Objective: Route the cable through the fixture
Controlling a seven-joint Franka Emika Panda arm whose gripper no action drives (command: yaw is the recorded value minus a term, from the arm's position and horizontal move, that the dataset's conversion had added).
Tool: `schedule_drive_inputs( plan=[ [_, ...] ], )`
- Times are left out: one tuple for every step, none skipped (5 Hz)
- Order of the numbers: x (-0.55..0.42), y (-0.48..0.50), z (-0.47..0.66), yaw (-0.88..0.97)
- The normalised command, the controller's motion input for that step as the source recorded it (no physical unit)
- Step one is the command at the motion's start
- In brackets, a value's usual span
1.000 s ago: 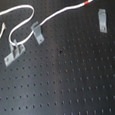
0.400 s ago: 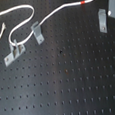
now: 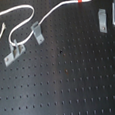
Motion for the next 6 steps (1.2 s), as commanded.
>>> schedule_drive_inputs(
  plan=[
    [-0.020,-0.003,0.00,0.00],
    [-0.068,0.019,0.08,0.00],
    [-0.258,0.074,0.33,0.00],
    [0.004,0.014,0.00,0.00],
    [-0.201,0.058,0.22,0.00],
    [-0.310,0.032,0.15,0.10]
  ],
)
